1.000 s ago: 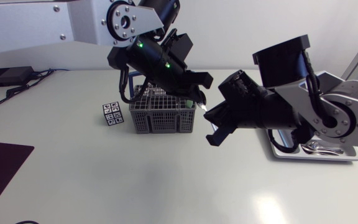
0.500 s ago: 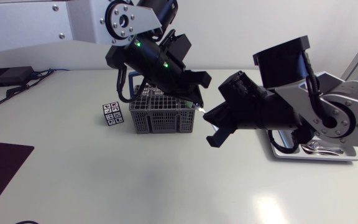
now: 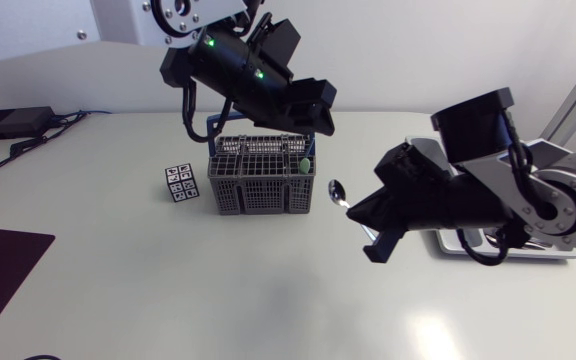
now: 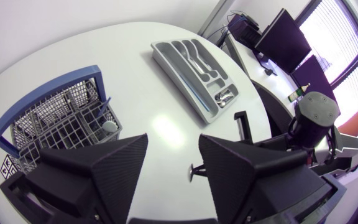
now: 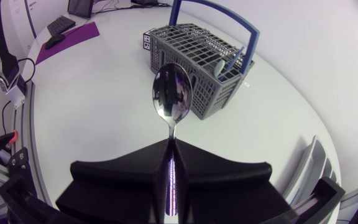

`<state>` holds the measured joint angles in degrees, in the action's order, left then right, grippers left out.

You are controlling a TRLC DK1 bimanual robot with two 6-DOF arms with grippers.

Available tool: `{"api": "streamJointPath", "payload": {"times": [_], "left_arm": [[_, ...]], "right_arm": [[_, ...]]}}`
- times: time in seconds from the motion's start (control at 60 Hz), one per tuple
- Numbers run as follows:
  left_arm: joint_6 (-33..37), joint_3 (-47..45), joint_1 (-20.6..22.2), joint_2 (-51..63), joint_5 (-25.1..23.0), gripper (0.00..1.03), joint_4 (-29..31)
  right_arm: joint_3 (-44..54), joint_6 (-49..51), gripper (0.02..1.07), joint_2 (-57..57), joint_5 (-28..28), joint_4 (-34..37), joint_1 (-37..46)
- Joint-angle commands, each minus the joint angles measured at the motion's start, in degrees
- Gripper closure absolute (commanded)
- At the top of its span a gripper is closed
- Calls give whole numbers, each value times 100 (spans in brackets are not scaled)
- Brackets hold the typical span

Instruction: Transfer all utensils from the basket to the drawer tray.

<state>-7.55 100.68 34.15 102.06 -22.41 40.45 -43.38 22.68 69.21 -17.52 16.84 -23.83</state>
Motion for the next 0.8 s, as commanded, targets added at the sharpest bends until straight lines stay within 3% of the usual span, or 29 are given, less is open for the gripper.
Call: {"api": "streamJointPath", "payload": {"times": [0.0, 0.233, 0.383, 0.5, 0.783], "left_arm": [[-9, 162, -119, 16, 53, 41, -28], [237, -102, -190, 16, 607, 40, -125], [289, -225, -216, 16, 703, 41, -125], [324, -313, -216, 7, 791, 41, -125], [421, -462, -163, -20, 993, 41, -125]], "right_arm": [[136, 448, 101, -136, -278, 232, 459], [-13, 2162, 101, -101, -1034, 1076, 2111], [-373, 3612, 101, 321, -1359, 1700, 3324], [-690, 4597, 101, 743, -1430, 2078, 4106], [-1244, 6302, 101, 1666, -1236, 2227, 5319]]}}
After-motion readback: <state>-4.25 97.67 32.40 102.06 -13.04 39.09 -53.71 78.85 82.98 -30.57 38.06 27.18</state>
